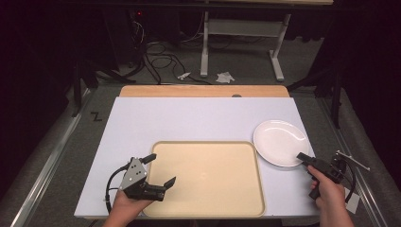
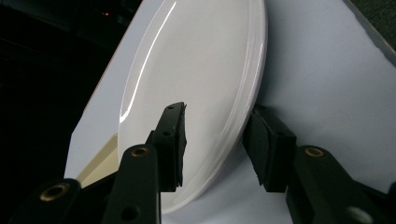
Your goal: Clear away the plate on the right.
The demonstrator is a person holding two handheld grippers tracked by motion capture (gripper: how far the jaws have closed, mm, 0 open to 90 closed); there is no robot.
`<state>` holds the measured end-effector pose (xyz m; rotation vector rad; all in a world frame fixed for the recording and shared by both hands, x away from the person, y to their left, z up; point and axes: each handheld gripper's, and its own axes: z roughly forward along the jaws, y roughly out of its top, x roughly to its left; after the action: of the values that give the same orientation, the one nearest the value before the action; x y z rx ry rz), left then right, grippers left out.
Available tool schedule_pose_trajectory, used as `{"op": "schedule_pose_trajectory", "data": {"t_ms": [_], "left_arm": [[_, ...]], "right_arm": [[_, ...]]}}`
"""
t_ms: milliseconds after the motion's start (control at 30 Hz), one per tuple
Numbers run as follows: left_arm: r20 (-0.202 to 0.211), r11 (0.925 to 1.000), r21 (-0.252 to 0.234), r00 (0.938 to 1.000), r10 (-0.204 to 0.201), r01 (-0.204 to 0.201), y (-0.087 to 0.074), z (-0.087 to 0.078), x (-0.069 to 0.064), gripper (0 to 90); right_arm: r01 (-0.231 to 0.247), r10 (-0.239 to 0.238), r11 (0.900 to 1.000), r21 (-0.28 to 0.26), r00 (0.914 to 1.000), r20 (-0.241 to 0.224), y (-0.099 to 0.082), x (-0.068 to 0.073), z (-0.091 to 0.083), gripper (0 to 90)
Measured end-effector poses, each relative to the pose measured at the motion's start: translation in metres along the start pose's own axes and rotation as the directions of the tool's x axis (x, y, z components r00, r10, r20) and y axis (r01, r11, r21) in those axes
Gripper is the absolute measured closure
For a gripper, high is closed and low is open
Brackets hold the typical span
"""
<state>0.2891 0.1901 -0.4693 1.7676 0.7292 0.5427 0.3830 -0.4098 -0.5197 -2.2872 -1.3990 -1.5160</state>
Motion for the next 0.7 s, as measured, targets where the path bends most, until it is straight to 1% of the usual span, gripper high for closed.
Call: {"op": "schedule_pose_trajectory", "data": {"t_ms": [100,133,167,300,367,433,467,500,567,600,633,667,700], "left_arm": [[0.000,1.0000,0.000,1.0000,-0.001,0.001,0.0000,-0.0001,0.0000,2.4],[0.000,1.0000,0.001,1.0000,-0.001,0.001,0.0000,0.0000,0.0000,2.5],[0.000,1.0000,0.001,1.0000,0.000,0.000,0.0000,0.0000,0.0000,2.5],[0.000,1.0000,0.001,1.0000,0.002,-0.002,0.0001,0.0000,-0.0003,2.6],[-0.002,1.0000,-0.003,1.0000,-0.001,0.001,0.0002,-0.0005,0.0001,2.7],[0.000,1.0000,-0.003,1.0000,-0.001,0.001,0.0003,-0.0008,0.0001,2.7],[0.002,1.0000,-0.006,1.0000,-0.001,0.001,0.0006,-0.0015,0.0001,2.7],[0.002,1.0000,-0.006,1.0000,-0.001,0.001,0.0006,-0.0015,0.0001,2.7],[0.002,1.0000,-0.008,1.0000,0.000,0.000,0.0007,-0.0016,-0.0002,2.7],[0.003,1.0000,-0.007,1.0000,-0.001,0.001,0.0007,-0.0015,-0.0002,2.7],[0.004,1.0000,-0.008,1.0000,0.000,0.000,0.0007,-0.0015,-0.0002,2.7],[0.004,1.0000,-0.008,1.0000,0.000,0.000,0.0007,-0.0015,-0.0002,2.7],[0.004,1.0000,-0.007,1.0000,0.000,0.000,0.0008,-0.0015,-0.0002,2.7]], "right_arm": [[-0.003,0.003,1.0000,-0.002,1.0000,-0.006,0.0003,-0.0015,0.0001,62.2],[-0.013,0.013,0.9999,-0.002,0.9999,-0.005,0.0003,-0.0024,0.0001,65.1],[-0.013,0.013,0.9999,-0.002,0.9999,-0.005,0.0003,-0.0024,0.0001,65.1],[-0.016,0.016,0.9999,0.000,0.9998,0.014,0.0004,-0.0030,0.0000,71.0],[-0.037,0.037,0.9993,0.004,0.9993,0.010,0.0009,-0.0033,0.0001,71.9],[-0.044,0.044,0.9990,0.004,0.9990,0.004,0.0011,-0.0040,0.0003,71.9],[-0.069,0.069,0.9974,0.020,0.9976,-0.009,0.0014,-0.0052,0.0004,72.3],[-0.079,0.079,0.9966,0.023,0.9968,-0.009,0.0010,-0.0046,0.0007,72.4],[-0.080,0.080,0.9966,0.021,0.9968,-0.007,0.0009,-0.0045,0.0009,72.7],[-0.092,0.092,0.9956,0.020,0.9958,-0.005,0.0005,-0.0043,0.0013,73.7],[-0.092,0.092,0.9955,0.021,0.9957,-0.002,0.0005,-0.0042,0.0013,74.9],[-0.095,0.095,0.9953,0.020,0.9955,0.002,0.0005,-0.0044,0.0013,77.0],[-0.101,0.101,0.9946,0.023,0.9949,0.009,0.0006,-0.0046,0.0011,80.9]]}}
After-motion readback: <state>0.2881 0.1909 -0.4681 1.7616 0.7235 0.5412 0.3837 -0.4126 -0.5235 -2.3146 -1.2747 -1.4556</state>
